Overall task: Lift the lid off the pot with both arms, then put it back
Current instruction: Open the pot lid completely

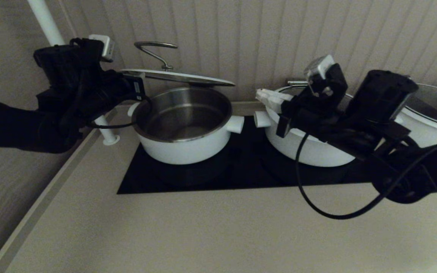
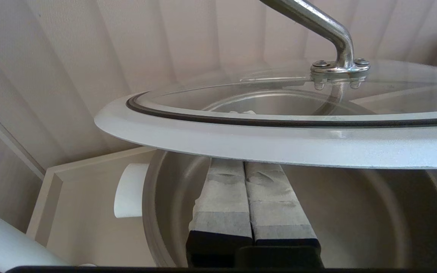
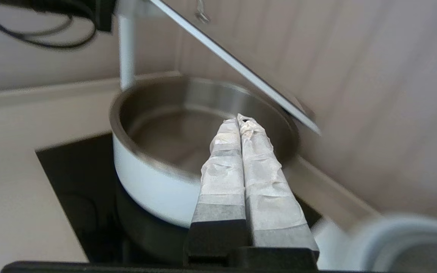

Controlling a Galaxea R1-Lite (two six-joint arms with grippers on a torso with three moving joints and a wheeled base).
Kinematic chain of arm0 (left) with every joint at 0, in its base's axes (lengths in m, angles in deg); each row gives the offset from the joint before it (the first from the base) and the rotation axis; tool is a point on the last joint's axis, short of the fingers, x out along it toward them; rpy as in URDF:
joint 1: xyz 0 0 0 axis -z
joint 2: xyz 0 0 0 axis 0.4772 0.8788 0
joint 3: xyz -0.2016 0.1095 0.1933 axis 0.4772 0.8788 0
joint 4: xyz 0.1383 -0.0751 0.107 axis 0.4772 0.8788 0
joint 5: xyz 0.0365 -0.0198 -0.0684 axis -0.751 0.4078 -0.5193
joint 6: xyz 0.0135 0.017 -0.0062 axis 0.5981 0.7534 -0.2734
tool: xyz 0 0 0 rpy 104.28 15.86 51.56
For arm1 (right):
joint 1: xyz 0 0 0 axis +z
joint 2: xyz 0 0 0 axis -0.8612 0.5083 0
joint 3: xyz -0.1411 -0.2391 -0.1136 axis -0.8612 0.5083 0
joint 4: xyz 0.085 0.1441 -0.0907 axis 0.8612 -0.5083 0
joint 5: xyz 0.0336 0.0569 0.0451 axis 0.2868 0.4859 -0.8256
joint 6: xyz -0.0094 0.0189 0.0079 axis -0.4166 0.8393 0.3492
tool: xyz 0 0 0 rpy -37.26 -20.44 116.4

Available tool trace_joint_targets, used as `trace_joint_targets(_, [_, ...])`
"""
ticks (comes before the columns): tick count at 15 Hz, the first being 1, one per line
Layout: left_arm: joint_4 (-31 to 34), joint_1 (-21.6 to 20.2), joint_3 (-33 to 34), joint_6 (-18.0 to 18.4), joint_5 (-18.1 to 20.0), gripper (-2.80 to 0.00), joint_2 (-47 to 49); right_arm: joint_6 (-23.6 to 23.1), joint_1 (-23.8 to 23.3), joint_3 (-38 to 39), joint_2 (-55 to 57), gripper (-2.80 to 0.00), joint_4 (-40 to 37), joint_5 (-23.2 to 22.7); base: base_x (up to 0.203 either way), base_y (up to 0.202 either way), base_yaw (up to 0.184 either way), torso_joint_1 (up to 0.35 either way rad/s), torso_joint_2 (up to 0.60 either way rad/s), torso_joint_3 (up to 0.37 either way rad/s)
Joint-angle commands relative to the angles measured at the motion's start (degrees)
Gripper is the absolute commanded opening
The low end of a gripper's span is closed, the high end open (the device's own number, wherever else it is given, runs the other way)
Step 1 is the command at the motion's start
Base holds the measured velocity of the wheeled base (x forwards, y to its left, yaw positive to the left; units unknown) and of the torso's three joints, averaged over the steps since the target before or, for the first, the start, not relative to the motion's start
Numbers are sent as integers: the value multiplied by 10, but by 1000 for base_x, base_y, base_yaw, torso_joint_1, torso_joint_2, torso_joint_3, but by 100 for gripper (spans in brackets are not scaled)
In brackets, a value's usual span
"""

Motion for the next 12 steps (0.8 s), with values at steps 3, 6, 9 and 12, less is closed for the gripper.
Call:
trace_joint_targets(3, [-3,0,-1,0,0,-280,-3,-4,-38,98,-78,-280,4,3,0,0,0,0,0,0])
trace_joint_targets(6, [-3,0,-1,0,0,-280,-6,-12,-60,210,-132,-280,28,43,0,0,0,0,0,0])
trace_joint_targets(9, [-4,1,-1,1,0,-280,-7,-13,-71,316,-185,-280,60,74,0,0,0,0,0,0])
trace_joint_targets(12, [-4,1,1,1,0,-280,-8,-14,-90,385,-231,-280,64,99,0,0,0,0,0,0])
